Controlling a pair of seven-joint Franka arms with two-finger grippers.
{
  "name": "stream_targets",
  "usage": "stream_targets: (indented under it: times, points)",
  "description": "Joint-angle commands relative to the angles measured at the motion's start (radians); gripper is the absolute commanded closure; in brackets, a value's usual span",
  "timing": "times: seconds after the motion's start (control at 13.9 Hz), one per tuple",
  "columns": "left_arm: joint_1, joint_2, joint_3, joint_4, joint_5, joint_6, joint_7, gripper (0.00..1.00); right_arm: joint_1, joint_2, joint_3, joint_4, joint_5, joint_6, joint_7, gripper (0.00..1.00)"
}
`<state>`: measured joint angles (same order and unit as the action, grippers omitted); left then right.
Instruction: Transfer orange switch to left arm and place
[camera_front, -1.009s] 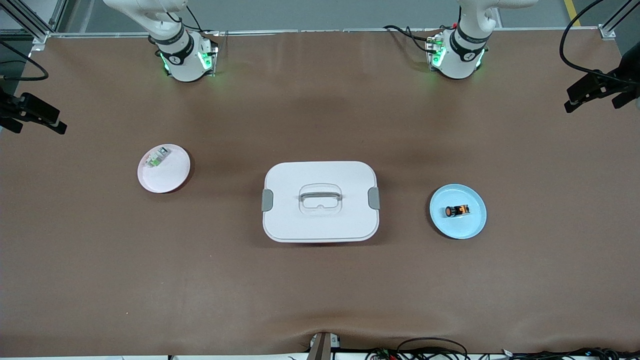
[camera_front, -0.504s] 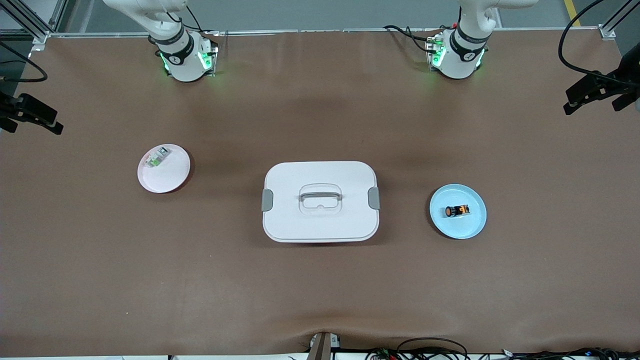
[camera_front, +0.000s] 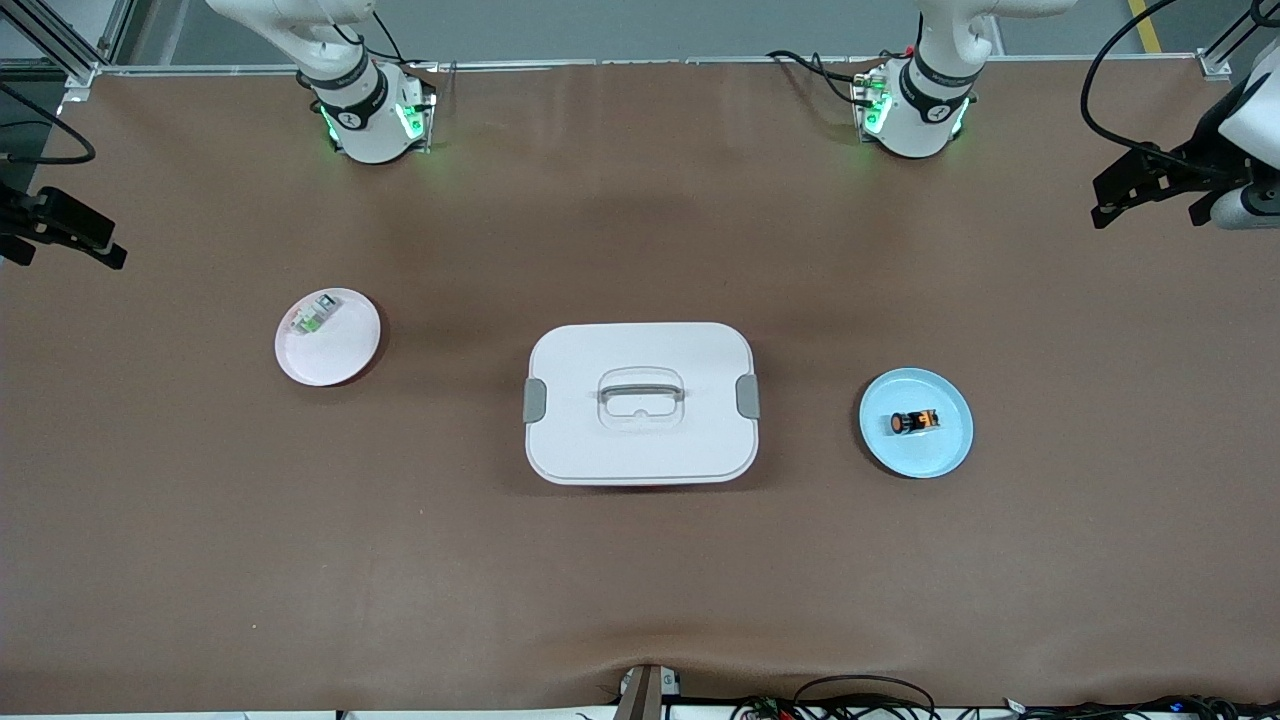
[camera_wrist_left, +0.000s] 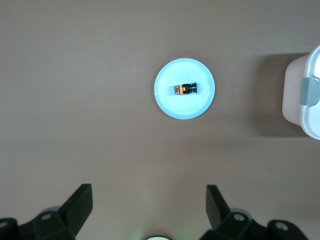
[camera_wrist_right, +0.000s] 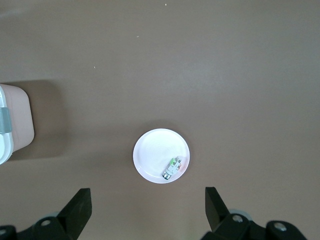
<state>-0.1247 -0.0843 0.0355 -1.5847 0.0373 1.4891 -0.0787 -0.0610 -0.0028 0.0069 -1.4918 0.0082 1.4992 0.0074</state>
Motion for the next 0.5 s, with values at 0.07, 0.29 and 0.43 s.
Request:
stream_targets:
  times: [0.07, 0.29, 0.43]
  points:
    - [-0.003, 0.027, 0.003, 0.029, -0.013, -0.018, 0.017, 0.0, -0.017, -0.025, 0.013, -0.022, -0.01, 0.0, 0.009, 0.0]
    - [-0.004, 0.034, 0.001, 0.031, -0.013, -0.018, 0.017, 0.0, -0.017, -0.025, 0.013, -0.022, -0.01, 0.001, 0.009, 0.0]
    - [-0.004, 0.035, 0.0, 0.032, -0.014, -0.018, 0.017, 0.0, -0.017, -0.025, 0.013, -0.022, -0.01, 0.0, 0.009, 0.0]
